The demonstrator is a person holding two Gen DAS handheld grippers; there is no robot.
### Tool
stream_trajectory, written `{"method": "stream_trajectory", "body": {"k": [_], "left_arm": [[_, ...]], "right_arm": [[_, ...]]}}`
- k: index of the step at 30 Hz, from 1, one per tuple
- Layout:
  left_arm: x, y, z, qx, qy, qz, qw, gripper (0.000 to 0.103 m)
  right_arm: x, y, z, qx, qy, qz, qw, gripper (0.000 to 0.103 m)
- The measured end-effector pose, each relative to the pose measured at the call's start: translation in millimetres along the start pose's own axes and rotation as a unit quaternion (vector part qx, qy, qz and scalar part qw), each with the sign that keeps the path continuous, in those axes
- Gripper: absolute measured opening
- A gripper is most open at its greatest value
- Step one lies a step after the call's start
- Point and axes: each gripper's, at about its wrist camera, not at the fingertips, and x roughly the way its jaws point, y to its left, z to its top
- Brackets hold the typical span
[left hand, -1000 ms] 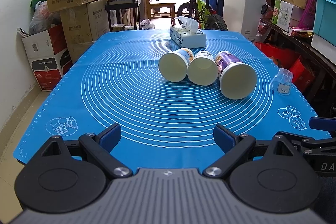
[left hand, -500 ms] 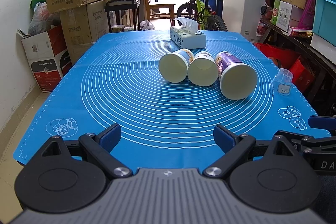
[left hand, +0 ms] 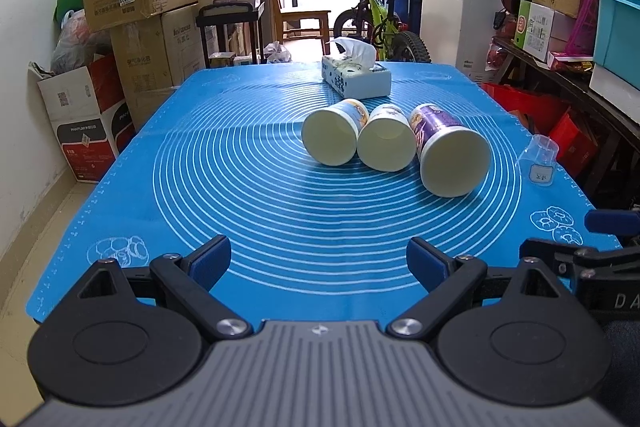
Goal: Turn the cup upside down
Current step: 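Move the right gripper toward the blue-and-yellow cup lying on its side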
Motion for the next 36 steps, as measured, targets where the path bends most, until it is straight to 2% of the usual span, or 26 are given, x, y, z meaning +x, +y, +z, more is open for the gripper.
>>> {"method": "stream_trajectory", "body": {"k": [9,18,22,29,36], "left_arm": [[16.8,11.8,31.7,0.005,-0.018,-0.001,0.9998,0.094],[64.3,13.2,75.0,0.036,-0.024,-0.016,0.999,0.094],[97.6,5.6,90.5,0.055,-0.01,-0.029,0.998,0.094],[151.5,-3.0,102.3,0.071,0.018,-0.026,0.997,0.094],[176.6,-0.6,106.0,0.075,0.04,-0.029,0.996,0.093]], "right_arm": [[7.5,-3.8,37.7,0.001,-0.027,0.01,1.0,0.092],[37.5,-11.3,87.5,0.009,-0.055,0.005,0.998,0.092],[53.4,-16.7,103.0,0.017,-0.058,-0.001,0.998,0.092],[76.7,-27.2,110.5,0.026,-0.047,-0.013,0.998,0.092],[94.1,-33.8,109.7,0.034,-0.034,-0.016,0.999,0.092]]}}
